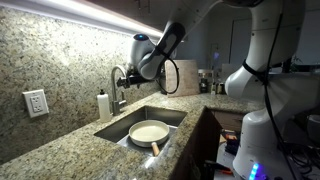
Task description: Turn the faucet to the right then open and close the tap and turn the faucet to the left,pick up the sponge and scrub the pan
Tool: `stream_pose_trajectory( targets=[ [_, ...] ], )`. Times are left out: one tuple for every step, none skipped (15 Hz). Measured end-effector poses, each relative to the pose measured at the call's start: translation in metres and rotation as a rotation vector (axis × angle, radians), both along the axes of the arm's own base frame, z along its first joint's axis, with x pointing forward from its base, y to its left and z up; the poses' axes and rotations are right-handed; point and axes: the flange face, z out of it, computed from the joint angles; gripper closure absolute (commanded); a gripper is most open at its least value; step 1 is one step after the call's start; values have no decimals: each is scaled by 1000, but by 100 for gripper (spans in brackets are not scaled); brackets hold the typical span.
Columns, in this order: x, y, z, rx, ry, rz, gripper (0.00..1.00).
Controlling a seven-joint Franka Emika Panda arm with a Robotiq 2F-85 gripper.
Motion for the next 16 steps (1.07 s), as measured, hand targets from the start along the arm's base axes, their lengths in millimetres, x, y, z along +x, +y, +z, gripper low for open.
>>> stream_pose_trajectory(
  targets=[
    [-2, -6, 1, 2, -1, -10, 0],
    [-4, -10, 2, 5, -8, -16, 0],
    [-5, -14, 5, 8, -19, -20, 0],
    [-5, -18, 9, 9, -34, -22, 0],
    [-6, -21, 14, 11, -49, -24, 0],
    [-6, -24, 18, 11, -63, -26, 0],
    [-6, -28, 23, 13, -77, -29, 0],
    [-7, -31, 26, 13, -89, -32, 0],
    [-8, -34, 30, 14, -100, -36, 0],
    [-8, -37, 33, 15, -107, -41, 0],
    [-9, -40, 35, 17, -112, -45, 0],
    [-10, -42, 36, 20, -116, -48, 0],
    [-11, -43, 37, 24, -120, -48, 0],
    [-12, -43, 38, 31, -129, -47, 0],
    [-13, -43, 40, 43, -147, -44, 0],
    [-15, -44, 42, 65, -176, -40, 0]
  ],
)
